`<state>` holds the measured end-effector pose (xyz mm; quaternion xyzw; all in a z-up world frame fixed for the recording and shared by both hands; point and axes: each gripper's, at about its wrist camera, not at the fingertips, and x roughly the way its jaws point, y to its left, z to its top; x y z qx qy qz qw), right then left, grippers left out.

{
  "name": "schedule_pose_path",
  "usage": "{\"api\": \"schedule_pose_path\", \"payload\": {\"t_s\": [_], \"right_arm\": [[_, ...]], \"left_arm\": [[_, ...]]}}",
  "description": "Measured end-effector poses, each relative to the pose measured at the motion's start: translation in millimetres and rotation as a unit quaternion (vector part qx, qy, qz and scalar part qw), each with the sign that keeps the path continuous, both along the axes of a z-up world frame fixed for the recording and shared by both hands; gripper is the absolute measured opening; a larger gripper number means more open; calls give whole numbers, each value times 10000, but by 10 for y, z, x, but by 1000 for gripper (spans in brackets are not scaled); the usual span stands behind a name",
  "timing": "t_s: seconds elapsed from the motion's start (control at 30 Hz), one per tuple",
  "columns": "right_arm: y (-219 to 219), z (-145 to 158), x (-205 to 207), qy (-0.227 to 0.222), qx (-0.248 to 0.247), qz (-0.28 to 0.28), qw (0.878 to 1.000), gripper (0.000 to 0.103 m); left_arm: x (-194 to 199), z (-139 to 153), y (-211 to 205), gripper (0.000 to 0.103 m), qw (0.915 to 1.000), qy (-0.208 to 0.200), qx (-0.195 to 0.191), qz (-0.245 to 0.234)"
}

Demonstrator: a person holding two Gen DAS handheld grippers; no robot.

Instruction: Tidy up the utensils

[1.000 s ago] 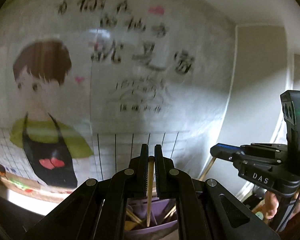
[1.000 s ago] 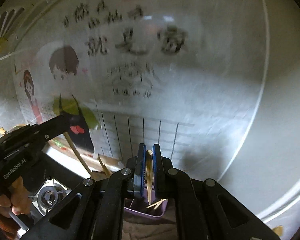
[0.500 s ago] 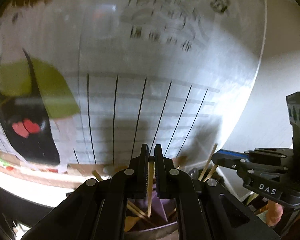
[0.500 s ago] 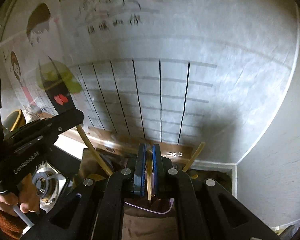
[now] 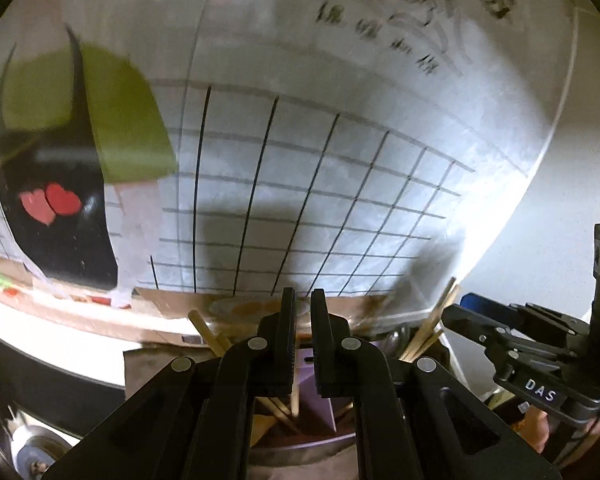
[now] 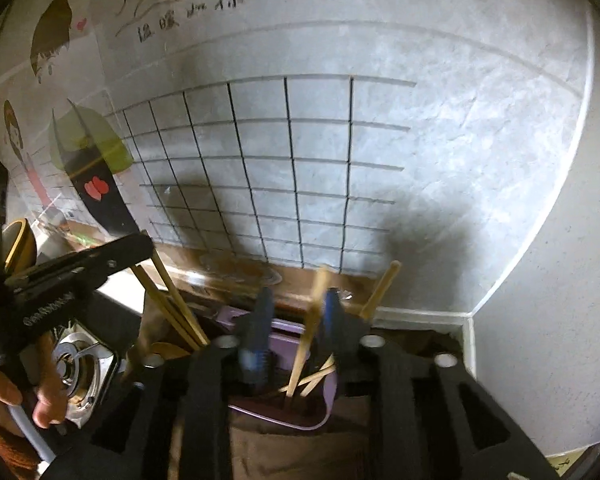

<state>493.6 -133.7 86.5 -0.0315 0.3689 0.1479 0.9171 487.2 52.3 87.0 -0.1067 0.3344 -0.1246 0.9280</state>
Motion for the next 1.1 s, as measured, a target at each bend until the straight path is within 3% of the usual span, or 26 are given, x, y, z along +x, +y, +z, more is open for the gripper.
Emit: {"api": "schedule_pose_path", "payload": {"t_s": [0.13,0.3,0.47,0.57,0.73,0.9,1.1], "right_arm": [[-44,182,-164,-336,20,0,9994,31],[-61,357,-595,-753,-71,-6,9971,39],[-51,276,-1192,-958,-137,-96,9953,44],[-48,173,-1546,-940,-35,-152,9955,44],[-85,-55,-2078,-763,186,-223,9967,47],[-82,-268,-2574,-779,46,-364,9963,47],[-77,-503,-3036,-784,1,-589,9952,47]], "left_arm": [[-213,175,-10,8,9990,-339,299,67],[-660,320,30,8,9956,-693,537,318],[-1388,243,17,8,9879,-1050,789,827],[-1823,155,-37,9,9846,-1151,982,873],[-2447,-90,-78,9,9846,-989,1171,841],[-2875,-391,-92,9,9870,-637,1229,820],[-3286,-602,-172,9,9846,-576,1461,772]]}}
